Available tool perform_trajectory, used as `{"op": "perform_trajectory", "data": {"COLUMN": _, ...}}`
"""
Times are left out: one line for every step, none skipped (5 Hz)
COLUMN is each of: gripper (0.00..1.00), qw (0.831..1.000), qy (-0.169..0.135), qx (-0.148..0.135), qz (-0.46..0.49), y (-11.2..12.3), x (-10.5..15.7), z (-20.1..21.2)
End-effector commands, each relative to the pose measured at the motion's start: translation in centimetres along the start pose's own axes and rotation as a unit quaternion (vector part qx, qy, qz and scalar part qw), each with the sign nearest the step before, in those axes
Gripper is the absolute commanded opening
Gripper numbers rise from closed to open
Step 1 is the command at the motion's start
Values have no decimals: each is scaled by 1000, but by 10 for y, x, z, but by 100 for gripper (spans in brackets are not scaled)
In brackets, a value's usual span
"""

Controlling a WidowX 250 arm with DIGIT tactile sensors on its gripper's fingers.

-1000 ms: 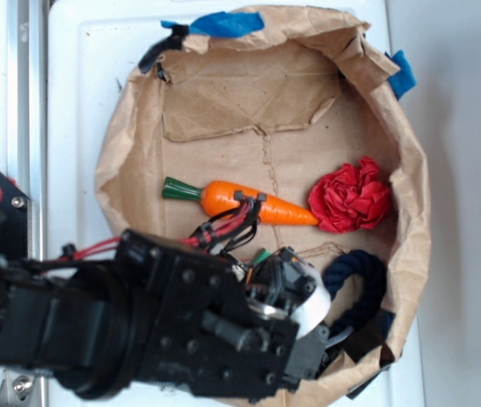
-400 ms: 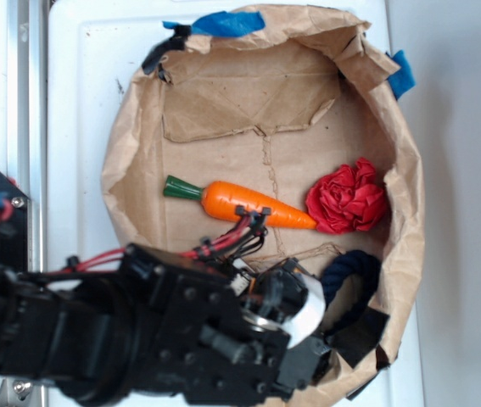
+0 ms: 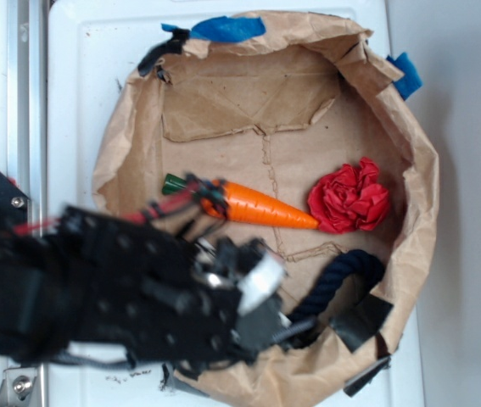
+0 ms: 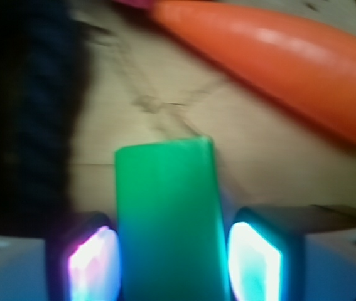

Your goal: Grab the green block.

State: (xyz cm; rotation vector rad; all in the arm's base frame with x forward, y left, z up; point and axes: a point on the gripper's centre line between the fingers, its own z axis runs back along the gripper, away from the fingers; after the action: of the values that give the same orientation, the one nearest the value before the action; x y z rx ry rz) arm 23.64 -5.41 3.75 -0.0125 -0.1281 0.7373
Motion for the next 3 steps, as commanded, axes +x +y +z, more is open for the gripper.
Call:
{"op": "perform_trajectory", "data": {"gripper": 100, "qw": 1000, "qy": -15, "qx": -8, "qz": 0, "y": 14, "x": 10, "z": 0}}
{"op": "perform_trajectory", "data": {"gripper": 100, "qw": 1000, "qy": -10, "qx": -5, "qz": 2, "y": 11, "x": 12, "z": -5}}
{"op": "perform_trajectory", "data": {"gripper": 92, "qw": 1000, "qy": -4, "qx": -10, "qz": -4, "y": 11, "x": 13, "z": -13}}
